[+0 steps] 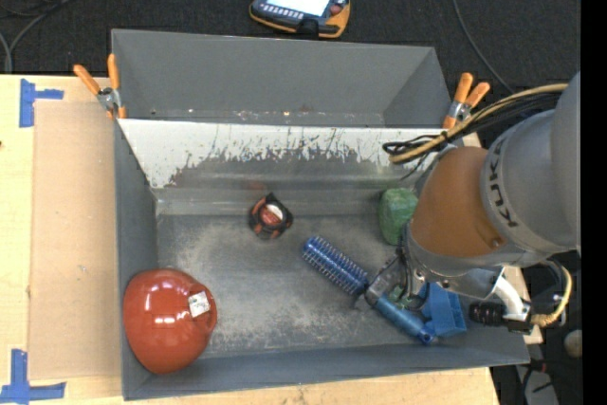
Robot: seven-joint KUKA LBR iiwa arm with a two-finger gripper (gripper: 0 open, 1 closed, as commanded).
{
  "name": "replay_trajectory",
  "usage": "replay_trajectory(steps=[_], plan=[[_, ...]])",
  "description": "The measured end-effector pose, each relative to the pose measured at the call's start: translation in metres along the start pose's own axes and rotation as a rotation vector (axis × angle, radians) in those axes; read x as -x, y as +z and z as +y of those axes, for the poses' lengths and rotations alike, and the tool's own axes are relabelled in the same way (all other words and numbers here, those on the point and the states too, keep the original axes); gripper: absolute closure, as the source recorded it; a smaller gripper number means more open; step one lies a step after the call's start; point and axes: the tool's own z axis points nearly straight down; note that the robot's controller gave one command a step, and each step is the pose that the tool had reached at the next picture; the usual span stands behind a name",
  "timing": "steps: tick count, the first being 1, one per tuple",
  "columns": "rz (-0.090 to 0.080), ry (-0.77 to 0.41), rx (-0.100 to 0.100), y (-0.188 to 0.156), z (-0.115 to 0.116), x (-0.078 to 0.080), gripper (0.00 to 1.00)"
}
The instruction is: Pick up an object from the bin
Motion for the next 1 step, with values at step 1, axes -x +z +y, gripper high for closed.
replay_trajectory(steps=[1], plan=[[0.000, -0.001, 0.000, 0.0000, 0.0001, 0.0000, 1.00]])
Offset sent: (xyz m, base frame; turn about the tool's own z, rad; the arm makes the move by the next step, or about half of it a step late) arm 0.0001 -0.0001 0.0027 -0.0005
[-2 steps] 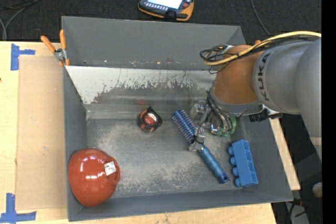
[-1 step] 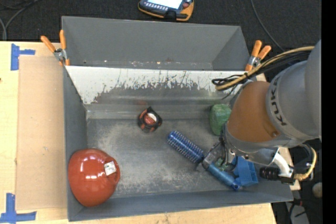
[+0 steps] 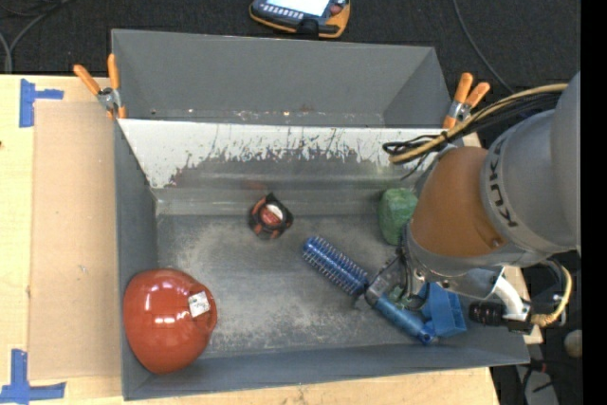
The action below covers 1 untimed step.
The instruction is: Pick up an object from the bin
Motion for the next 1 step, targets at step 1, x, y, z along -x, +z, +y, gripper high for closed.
replay_trajectory(steps=[1], plan=[[0.000, -0.001, -0.001, -0.0007, -0.0002, -0.0002, 1.00]])
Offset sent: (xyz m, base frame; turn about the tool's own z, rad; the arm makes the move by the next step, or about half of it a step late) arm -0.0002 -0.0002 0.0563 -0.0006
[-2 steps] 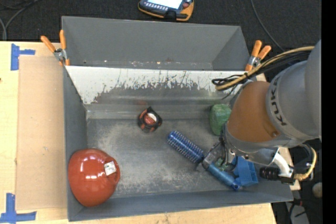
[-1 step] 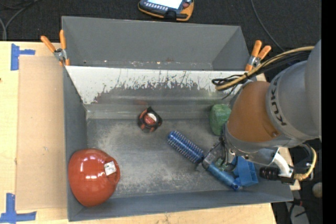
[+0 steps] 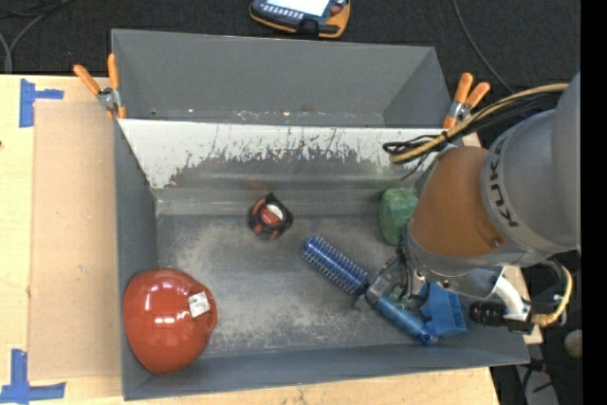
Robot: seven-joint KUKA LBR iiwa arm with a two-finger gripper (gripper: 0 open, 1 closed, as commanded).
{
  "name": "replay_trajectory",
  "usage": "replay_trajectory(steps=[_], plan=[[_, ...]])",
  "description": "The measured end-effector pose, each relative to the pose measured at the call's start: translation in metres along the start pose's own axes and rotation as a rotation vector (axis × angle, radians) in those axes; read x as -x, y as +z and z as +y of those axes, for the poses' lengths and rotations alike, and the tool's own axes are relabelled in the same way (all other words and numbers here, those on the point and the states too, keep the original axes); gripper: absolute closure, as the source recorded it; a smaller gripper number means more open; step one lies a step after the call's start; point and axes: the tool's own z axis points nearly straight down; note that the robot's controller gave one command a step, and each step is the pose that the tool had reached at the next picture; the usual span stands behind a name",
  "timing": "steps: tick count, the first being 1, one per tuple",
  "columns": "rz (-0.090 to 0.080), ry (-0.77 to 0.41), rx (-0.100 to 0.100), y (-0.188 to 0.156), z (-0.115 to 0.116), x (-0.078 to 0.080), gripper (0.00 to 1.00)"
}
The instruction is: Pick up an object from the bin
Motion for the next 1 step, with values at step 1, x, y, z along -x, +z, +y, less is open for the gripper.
replay_trajectory(steps=[1], plan=[[0.006, -0.002, -0.004, -0.0276, -0.0018, -0.0022, 1.00]])
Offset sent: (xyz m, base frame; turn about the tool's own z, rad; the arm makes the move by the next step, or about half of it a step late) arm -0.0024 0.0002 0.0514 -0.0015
